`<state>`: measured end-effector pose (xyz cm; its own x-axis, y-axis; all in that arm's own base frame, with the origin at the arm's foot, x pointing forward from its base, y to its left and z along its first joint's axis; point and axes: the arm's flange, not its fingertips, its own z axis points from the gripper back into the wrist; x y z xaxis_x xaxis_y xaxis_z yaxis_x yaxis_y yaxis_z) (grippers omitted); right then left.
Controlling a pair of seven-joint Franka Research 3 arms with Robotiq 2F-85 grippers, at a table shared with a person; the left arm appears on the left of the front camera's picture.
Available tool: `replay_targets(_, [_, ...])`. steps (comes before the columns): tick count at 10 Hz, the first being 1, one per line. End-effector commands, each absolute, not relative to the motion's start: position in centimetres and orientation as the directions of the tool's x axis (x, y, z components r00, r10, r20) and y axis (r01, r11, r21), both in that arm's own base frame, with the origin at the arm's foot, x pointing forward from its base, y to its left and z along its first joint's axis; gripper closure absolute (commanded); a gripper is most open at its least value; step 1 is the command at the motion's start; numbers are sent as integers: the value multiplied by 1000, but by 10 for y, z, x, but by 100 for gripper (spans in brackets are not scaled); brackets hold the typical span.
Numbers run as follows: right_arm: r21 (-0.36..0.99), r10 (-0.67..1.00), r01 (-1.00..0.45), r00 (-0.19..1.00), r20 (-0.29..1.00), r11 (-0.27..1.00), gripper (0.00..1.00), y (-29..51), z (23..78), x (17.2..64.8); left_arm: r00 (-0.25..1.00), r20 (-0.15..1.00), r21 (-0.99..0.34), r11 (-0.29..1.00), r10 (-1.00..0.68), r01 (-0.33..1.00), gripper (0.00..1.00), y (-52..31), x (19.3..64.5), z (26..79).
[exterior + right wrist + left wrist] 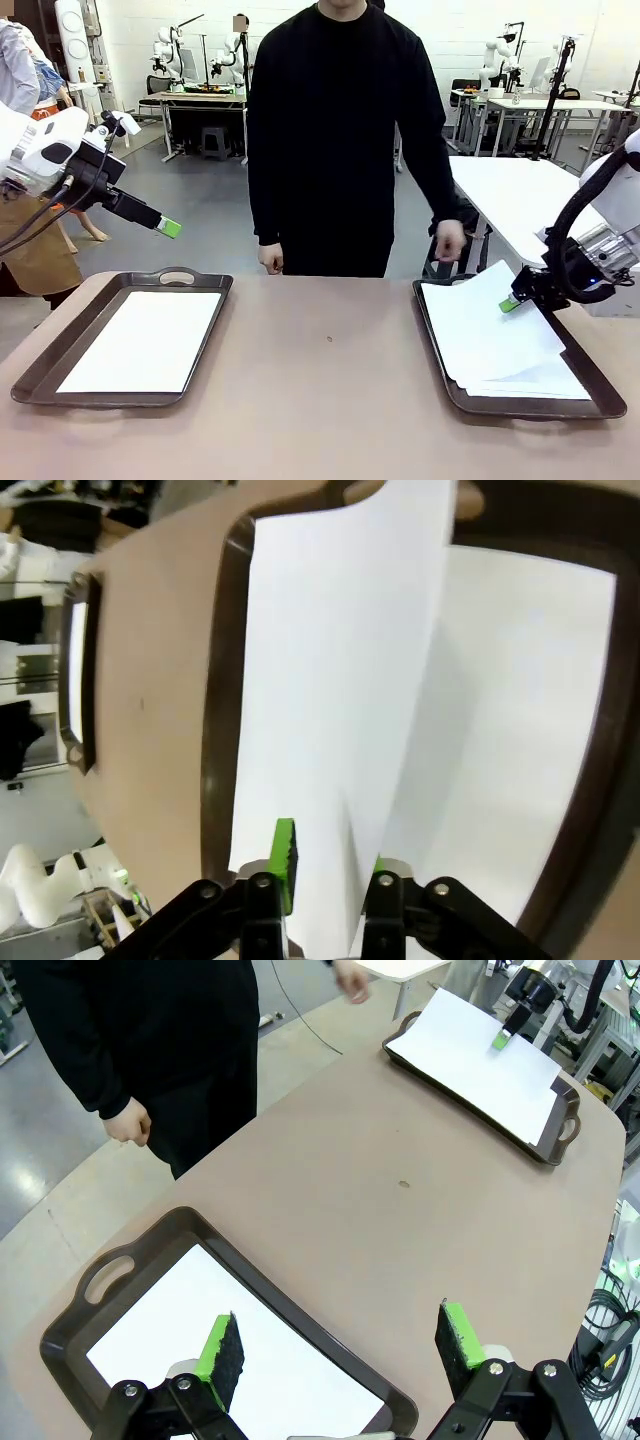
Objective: Sort the A4 documents.
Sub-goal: Place the A4 Paper in the designated Handle tray.
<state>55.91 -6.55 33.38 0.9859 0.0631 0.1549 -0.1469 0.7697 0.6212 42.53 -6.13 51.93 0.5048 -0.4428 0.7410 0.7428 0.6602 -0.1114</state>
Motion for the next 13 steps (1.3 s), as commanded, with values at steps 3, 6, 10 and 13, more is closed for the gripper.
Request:
replay_targets(3, [550,57,-114,991,121,827,31,-69,341,546,492,743,-103,649,-454,753,0,-61,425,517])
replay_targets(6, [414,49,-103,989,139,905,7,-68,355,542,492,743,-103,649,-454,753,0,-61,425,517])
replay_targets(10, [381,18,-83,985,171,921,0,-71,367,539,492,743,-103,649,-454,753,0,-61,425,517])
replay_targets(13, [393,45,-113,983,178,913,0,-78,371,545,492,743,-103,649,-454,753,0,-61,425,517])
